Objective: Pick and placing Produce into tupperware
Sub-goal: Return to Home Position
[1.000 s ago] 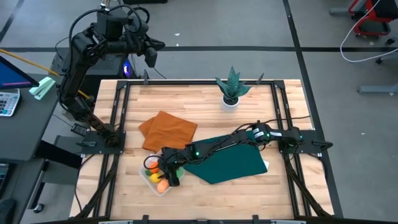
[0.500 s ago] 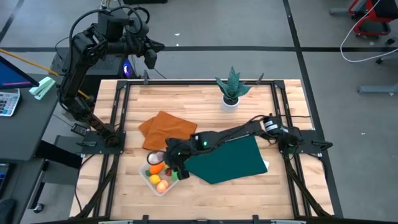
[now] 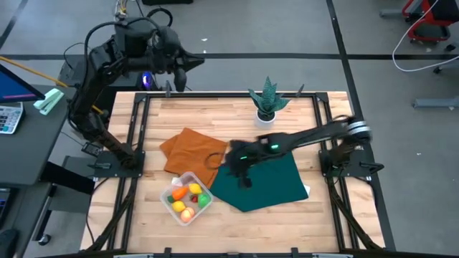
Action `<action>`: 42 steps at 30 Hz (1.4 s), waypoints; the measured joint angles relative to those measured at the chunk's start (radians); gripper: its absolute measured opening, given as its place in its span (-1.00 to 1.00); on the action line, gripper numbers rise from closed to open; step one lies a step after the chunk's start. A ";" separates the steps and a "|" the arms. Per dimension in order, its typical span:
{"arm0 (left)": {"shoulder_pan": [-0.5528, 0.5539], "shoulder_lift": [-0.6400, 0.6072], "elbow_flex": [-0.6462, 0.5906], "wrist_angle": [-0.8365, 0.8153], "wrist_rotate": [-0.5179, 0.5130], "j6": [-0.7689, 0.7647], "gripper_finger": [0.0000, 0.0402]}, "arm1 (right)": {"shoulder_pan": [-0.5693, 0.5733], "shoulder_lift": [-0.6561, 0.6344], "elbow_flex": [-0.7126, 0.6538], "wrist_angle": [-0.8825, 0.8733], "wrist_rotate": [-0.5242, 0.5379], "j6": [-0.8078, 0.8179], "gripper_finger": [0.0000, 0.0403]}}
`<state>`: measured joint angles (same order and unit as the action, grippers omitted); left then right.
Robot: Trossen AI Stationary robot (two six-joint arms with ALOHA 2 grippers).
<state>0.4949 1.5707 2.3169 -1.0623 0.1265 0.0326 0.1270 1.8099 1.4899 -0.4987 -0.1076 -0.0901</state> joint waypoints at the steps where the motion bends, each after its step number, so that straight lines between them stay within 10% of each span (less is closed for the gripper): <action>1: -0.020 0.000 0.000 0.033 0.001 -0.001 -0.88 | -0.007 -0.060 -0.080 0.039 0.014 0.034 -0.35; 9: -0.200 0.004 -0.043 0.291 0.001 0.006 -0.93 | -0.031 -0.526 -0.580 0.266 0.258 0.304 -0.38; 18: -0.337 0.007 -0.372 0.652 0.001 0.030 -0.96 | -0.026 -0.856 -0.763 0.267 0.444 0.465 -0.41; 30: -0.409 -0.035 -1.032 1.657 -0.013 -0.080 -0.98 | -0.026 -0.913 -0.776 0.192 0.495 0.544 -0.47; 42: -0.413 -0.379 -1.503 1.785 -0.208 -0.114 -0.97 | -0.026 -0.887 -0.776 0.179 0.496 0.593 -0.48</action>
<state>0.0816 1.1920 0.8140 0.7227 -0.0815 -0.0818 0.1009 0.9234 0.7143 -0.3194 0.3882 0.5025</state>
